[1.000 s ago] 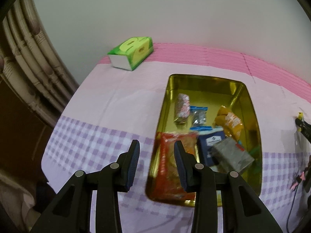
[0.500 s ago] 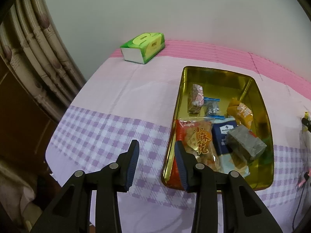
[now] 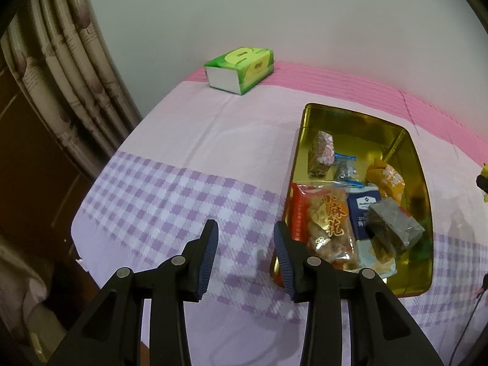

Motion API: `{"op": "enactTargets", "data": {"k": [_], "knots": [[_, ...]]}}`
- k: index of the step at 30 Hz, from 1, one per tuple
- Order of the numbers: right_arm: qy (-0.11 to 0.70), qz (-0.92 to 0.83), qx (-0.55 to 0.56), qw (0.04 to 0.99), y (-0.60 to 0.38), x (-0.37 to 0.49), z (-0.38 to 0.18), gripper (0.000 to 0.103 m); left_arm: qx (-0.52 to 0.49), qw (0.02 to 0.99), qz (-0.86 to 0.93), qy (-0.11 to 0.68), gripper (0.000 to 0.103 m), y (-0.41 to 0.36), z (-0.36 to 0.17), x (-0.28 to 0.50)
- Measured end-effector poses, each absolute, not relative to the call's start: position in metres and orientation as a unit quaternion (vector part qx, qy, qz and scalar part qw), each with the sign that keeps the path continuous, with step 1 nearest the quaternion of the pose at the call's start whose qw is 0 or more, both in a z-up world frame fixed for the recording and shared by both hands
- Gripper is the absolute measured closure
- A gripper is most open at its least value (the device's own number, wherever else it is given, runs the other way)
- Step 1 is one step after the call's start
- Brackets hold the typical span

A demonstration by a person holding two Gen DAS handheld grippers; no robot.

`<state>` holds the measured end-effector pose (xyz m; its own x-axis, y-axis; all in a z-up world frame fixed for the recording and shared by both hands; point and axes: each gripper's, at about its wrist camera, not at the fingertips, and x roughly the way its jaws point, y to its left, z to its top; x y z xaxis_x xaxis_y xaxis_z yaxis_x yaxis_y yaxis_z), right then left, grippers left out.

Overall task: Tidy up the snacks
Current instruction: 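Carry the yellow-wrapped cake into the gold tin with the right gripper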

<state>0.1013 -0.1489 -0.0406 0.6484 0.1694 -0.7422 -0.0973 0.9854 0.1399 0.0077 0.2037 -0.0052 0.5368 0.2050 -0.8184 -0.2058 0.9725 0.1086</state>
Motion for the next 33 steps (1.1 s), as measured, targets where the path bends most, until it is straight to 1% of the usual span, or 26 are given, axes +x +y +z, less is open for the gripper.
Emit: {"op": "enactTargets", "data": {"k": [2, 4, 14, 22, 33], "knots": [[0.412, 0.096, 0.036, 0.905, -0.129, 0.099, -0.034, 0.08, -0.008, 0.877, 0.119, 0.465, 0.062, 0.208, -0.004, 0.006], [0.414, 0.118, 0.03, 0.902, -0.106, 0.094, -0.03, 0.08, -0.015, 0.877, 0.121, 0.464, 0.059, 0.212, -0.003, 0.005], [0.426, 0.182, -0.006, 0.886, -0.022, 0.082, -0.032, 0.08, -0.03, 0.874, 0.135, 0.466, 0.058, 0.222, -0.003, 0.002], [0.437, 0.203, -0.037, 0.875, 0.018, 0.084, -0.043, 0.08, -0.033, 0.87, 0.136, 0.472, 0.058, 0.224, -0.006, 0.001], [0.452, 0.235, -0.036, 0.86, 0.045, 0.077, -0.053, 0.08, -0.036, 0.868, 0.135, 0.476, 0.058, 0.226, -0.008, 0.002]]}}
